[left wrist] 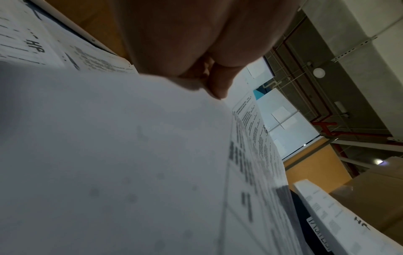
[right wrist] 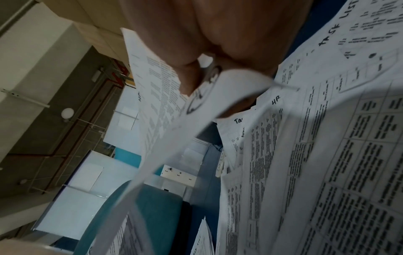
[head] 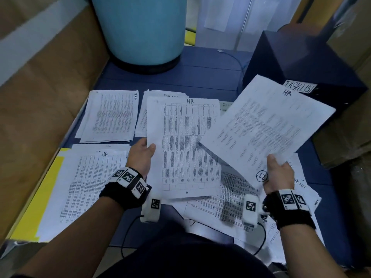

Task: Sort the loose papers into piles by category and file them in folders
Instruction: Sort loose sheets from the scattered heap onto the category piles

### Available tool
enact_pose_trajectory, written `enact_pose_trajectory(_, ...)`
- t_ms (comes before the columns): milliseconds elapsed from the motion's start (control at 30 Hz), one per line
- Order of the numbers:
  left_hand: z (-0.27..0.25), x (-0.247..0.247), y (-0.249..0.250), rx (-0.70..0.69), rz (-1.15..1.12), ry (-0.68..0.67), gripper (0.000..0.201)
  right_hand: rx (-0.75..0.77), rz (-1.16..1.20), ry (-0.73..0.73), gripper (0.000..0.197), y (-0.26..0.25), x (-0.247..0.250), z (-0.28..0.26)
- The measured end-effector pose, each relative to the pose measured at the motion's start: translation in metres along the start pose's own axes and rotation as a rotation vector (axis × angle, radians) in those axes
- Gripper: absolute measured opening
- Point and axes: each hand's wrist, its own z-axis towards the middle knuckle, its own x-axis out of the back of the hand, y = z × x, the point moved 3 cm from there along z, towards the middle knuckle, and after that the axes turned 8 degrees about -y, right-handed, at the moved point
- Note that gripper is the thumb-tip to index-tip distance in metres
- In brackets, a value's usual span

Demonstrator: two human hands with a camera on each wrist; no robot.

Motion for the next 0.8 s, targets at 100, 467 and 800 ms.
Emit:
enact_pose_trajectory(100,-0.001,0.001,0.000,-0.001,0.027,-0.006,0.023,0.057,-0.005,-0.102,0.029,-0.001,-0.012,-0.009)
enact_pose_trajectory(467,-0.021,0.030,-0.013,0.110,-0.044,-0.048,0.019,0.019,-0.302,-0.589,0.020,0.036,-0.114,-0.052)
enact_pose_trajectory(800,-0.050,0.149,-0.042,0.189,0.491,0.192,0.036,0.019,-0.460,-0.849,0.006,0.066,-0.231,-0.117)
